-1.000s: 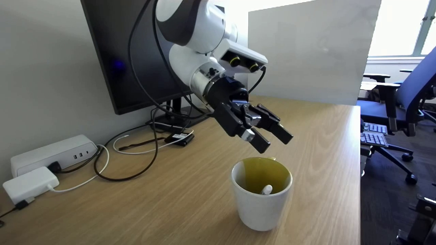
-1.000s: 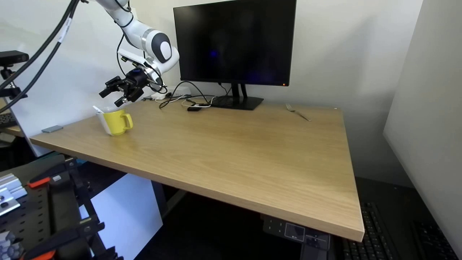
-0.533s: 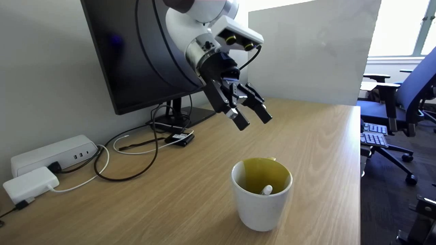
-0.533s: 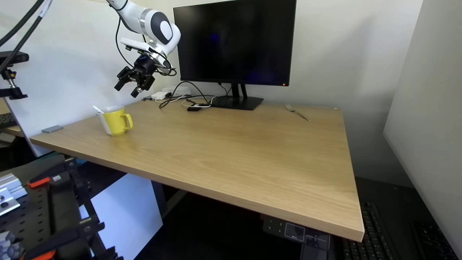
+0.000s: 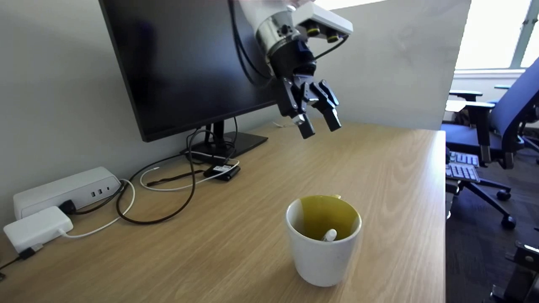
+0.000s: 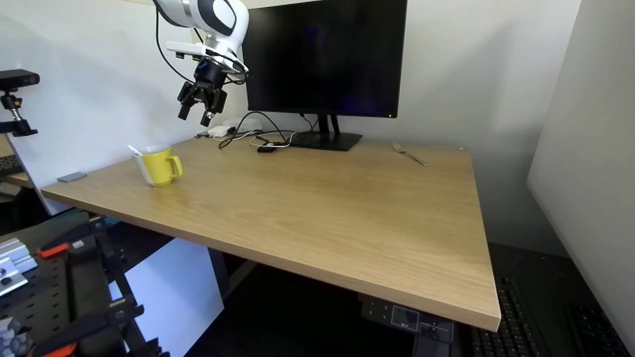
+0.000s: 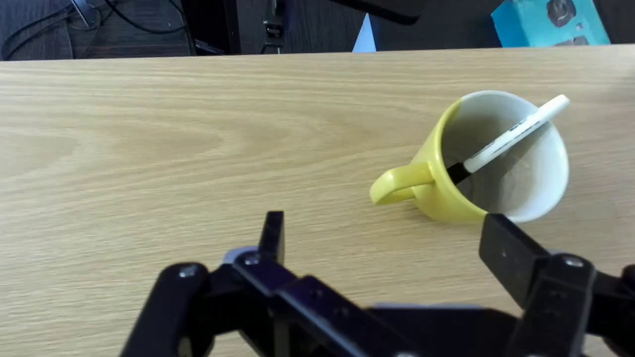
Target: Move the cup to the left, put the marker inside the cup then take it out and place it on the table
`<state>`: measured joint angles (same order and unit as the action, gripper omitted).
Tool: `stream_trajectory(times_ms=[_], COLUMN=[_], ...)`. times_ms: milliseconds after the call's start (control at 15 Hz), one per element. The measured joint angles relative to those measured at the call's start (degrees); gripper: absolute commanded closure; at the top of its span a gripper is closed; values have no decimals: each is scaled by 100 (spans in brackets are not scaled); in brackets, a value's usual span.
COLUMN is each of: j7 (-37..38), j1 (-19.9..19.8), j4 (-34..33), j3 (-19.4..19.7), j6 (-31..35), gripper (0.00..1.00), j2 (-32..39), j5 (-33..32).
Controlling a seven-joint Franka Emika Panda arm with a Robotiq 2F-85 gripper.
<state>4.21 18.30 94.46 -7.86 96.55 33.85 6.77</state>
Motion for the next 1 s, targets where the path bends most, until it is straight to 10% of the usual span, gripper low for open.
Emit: stream_trajectory(times_ms=[1000], j7=[-450], j1=[-859], j4=[4362], j3=[95], j6=[2449], gripper=[0], j2=[-3593], j5=[-338])
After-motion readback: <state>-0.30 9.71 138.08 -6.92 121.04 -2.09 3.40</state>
